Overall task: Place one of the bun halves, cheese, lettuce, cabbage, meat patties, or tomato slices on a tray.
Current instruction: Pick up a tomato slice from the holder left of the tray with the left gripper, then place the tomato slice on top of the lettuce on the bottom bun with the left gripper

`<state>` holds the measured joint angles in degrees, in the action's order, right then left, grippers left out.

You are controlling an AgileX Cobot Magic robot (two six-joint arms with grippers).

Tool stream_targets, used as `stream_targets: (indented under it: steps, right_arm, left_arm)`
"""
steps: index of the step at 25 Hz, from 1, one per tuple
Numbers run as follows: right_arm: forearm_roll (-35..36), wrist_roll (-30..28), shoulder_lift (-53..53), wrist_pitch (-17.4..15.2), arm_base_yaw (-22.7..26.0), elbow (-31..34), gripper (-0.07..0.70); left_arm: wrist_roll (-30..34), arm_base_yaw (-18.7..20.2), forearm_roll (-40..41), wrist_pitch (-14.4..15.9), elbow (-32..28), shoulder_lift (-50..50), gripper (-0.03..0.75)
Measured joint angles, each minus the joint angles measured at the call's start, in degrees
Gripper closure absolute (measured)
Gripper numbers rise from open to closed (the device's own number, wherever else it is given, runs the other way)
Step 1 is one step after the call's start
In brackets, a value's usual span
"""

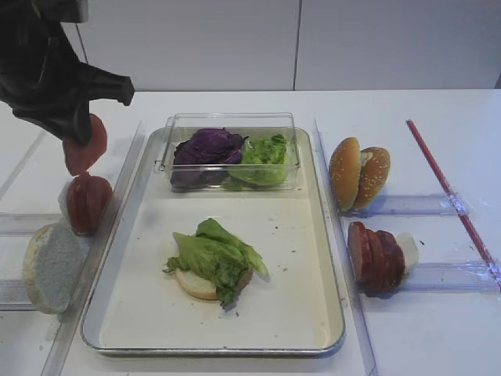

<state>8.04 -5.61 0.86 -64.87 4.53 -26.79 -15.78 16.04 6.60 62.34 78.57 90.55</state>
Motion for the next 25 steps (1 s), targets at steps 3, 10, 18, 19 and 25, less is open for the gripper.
stream_targets:
  steps: [3,10,18,19,25]
  right_arm:
    - [0.0,0.0,0.0,0.0,0.0,0.0,0.069]
    - [0.0,0.0,0.0,0.0,0.0,0.0,0.069]
    - [0.0,0.0,0.0,0.0,0.0,0.0,0.069]
    - [0.0,0.0,0.0,0.0,0.0,0.0,0.069]
    - [0.0,0.0,0.0,0.0,0.0,0.0,0.069]
  left_arm:
    - [0.3,0.0,-1.9,-1.5,-2.9,-3.0,0.612]
    - [1.5,0.0,-7.7,-5.3,-14.3,-12.1,0.612]
    - [11.0,0.0,-23.3,-10.2,-20.0,-14.9,0.613]
    - [12.5,0.0,-25.9,-11.1,-20.3,-14.9,0.613]
    - [22.5,-1.8,-38.7,-13.3,-24.6,-14.9,0.613]
